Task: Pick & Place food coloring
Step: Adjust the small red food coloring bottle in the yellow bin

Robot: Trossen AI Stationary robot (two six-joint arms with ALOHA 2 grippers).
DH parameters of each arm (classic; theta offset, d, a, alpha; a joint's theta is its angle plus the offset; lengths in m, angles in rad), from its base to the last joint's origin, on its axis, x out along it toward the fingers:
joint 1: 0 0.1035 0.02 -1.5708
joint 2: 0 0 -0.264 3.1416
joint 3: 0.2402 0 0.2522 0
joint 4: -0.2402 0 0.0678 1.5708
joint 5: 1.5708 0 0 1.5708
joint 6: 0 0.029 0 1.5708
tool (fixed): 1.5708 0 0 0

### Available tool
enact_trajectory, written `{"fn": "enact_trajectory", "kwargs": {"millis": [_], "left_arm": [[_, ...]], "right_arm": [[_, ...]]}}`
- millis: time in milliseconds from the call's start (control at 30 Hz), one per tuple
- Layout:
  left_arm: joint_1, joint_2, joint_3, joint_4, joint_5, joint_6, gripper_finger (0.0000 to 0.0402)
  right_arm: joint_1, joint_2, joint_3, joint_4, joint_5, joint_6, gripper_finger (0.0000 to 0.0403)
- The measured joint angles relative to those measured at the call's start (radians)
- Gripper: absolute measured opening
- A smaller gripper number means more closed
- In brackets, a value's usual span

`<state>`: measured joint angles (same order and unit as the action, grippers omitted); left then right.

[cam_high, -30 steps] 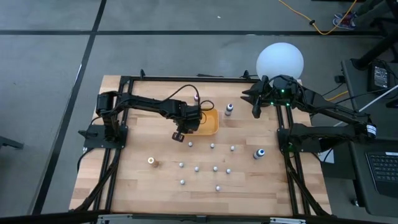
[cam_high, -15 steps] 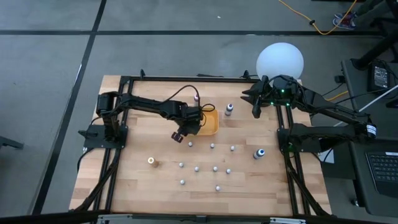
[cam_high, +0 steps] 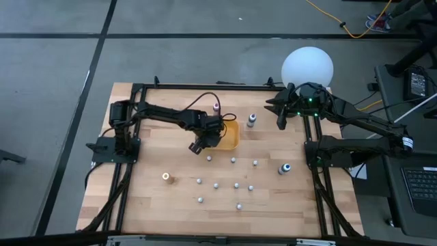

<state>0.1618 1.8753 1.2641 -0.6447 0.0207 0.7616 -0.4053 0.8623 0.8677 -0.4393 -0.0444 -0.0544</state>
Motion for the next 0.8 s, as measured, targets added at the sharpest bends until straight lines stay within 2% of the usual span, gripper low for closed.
{"fn": "enact_trajectory", "kwargs": {"millis": [233,433,700,800], "left_arm": [[0.002,0.007,0.006,-0.044,0.011,0.039,0.0192],[0.002,0.003,0.077,-0.125,0.008,0.072,0.0192],[0.002,0.002,0.109,-0.152,0.131,0.073,0.0192],[-0.005,0.002,0.109,-0.157,0.134,0.08,0.0192]], "right_arm": [[0.0,0.0,0.0,0.0,0.0,0.0,0.0116],[0.0,0.0,0.0,0.0,0.0,-0.002,0.0116],[0.0,0.0,0.0,0.0,0.0,-0.005,0.0116],[0.0,0.0,0.0,-0.008,0.0,-0.005,0.0116]]}}
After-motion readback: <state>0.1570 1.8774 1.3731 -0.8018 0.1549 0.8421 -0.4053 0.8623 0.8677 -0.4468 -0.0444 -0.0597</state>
